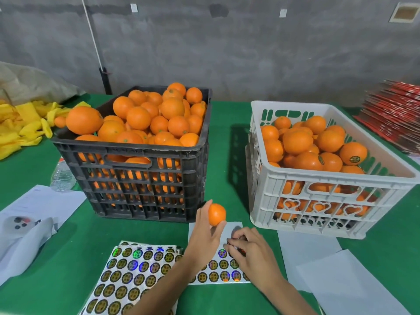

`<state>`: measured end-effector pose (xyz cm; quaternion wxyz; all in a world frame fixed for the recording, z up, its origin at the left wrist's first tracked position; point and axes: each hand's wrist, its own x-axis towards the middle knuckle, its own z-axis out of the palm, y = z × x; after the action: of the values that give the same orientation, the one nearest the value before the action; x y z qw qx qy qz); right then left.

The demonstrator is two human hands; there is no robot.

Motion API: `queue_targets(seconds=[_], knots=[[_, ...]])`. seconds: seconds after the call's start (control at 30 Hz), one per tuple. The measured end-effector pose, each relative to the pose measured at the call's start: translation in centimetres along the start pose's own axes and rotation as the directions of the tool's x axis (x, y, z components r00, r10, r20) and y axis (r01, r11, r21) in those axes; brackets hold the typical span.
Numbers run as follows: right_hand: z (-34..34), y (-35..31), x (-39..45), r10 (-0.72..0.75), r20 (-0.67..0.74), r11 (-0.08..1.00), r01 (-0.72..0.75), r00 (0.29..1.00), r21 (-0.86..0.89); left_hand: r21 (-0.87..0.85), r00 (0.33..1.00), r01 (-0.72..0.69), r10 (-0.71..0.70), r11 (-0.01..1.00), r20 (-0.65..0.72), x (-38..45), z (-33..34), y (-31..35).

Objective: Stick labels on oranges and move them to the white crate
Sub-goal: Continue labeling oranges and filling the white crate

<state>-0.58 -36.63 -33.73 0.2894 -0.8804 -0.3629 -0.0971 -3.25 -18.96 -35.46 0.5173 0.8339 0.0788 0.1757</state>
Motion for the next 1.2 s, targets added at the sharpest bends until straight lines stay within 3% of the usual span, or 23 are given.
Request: queue_targets(seconds=[0.13,0.27,0.57,0.97,1.07,1.2], knots=[[-0.4,-0.4,-0.1,-0.043,-0.006,0.996,0.042,0.999,-0.083,0.013,1.0,-0.005,0.005,1.0,0.011,0.0,0.0,0.0],[-0.8,-0.4,-0.2,0.008,0.076,1.0,-0.006,0.997,-0.03,0.025,1.0,-0.03,0.03,0.999,0.006,-0.1,-0.1,-0.1],[0.3,-0.4,-0.1,0.108,0.001,0.991,-0.108,0.994,0.084,0.013,1.0,-0.015,0.015,1.0,-0.01,-0.2,-0.1,-0.3],[0.4,-0.5,0.6,0.167,0.013,0.985,-0.167,0.986,0.051,0.008,0.999,0.033,-0.033,0.999,0.012,-0.4,-0.5,0.1],[-1.1,-1.0,1.9,0.258,-0.094,0.963,-0.249,0.962,0.1,-0.046,0.998,0.052,-0.051,0.998,0.021,-0.3,-0.7,0.9],[-4.1,-2.9,5.0,0.056,-0.342,0.983,-0.112,0.938,-0.144,-0.139,0.999,0.039,-0.037,0.99,0.015,-0.3,-0.8,3.8]])
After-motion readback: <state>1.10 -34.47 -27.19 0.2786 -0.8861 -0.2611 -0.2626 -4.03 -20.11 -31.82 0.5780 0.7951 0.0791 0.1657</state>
